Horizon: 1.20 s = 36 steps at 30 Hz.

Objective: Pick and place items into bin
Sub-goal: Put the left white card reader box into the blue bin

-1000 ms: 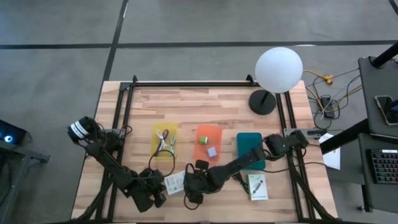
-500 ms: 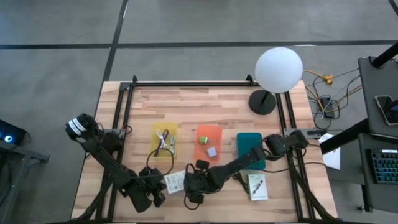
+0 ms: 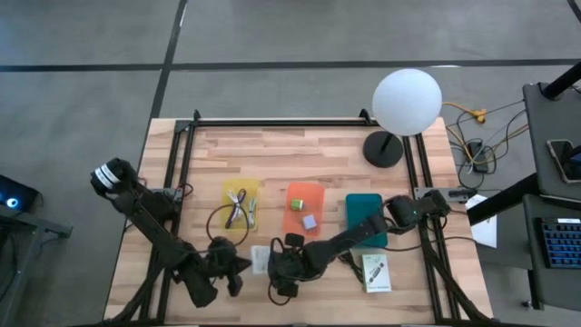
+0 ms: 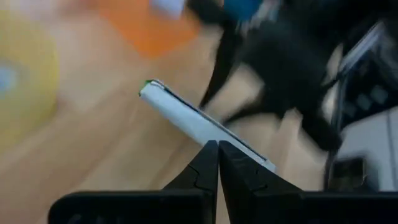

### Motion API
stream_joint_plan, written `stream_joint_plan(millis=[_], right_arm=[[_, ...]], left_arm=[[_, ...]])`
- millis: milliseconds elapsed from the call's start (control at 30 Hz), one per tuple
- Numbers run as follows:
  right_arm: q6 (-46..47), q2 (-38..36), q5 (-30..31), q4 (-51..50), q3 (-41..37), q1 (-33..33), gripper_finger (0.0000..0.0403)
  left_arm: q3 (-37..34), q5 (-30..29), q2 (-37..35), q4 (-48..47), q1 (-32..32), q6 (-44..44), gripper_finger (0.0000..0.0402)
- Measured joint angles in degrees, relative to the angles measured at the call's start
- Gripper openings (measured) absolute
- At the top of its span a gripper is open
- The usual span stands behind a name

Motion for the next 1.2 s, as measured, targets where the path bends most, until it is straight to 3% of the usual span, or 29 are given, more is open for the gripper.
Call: stream_joint_plan(millis=[67,467,833,1200], right_arm=[[-1.28,0.21,-0.10,2.73,0.00,0.00,0.0114],[-1.29,0.52,-0.81,12.37,-0.05,0.17,0.0115],[-0.66,0.21,0.38,11.57,0.04,0.00,0.0118],[-0.68,-1.68,0.24,8.13,0.04,0.07,0.0118]], left_arm=[[0.00,-2.11,-1.09,-0.25,0.37,1.77,0.0000],[-0.99,-0.23,-0.47,8.11,2.55,8.45,0.0000],[-1.59,3.80,1.28,9.62,2.90,8.43,0.0000],[-1.86,3.83,1.70,10.04,2.86,8.40,0.0000]])
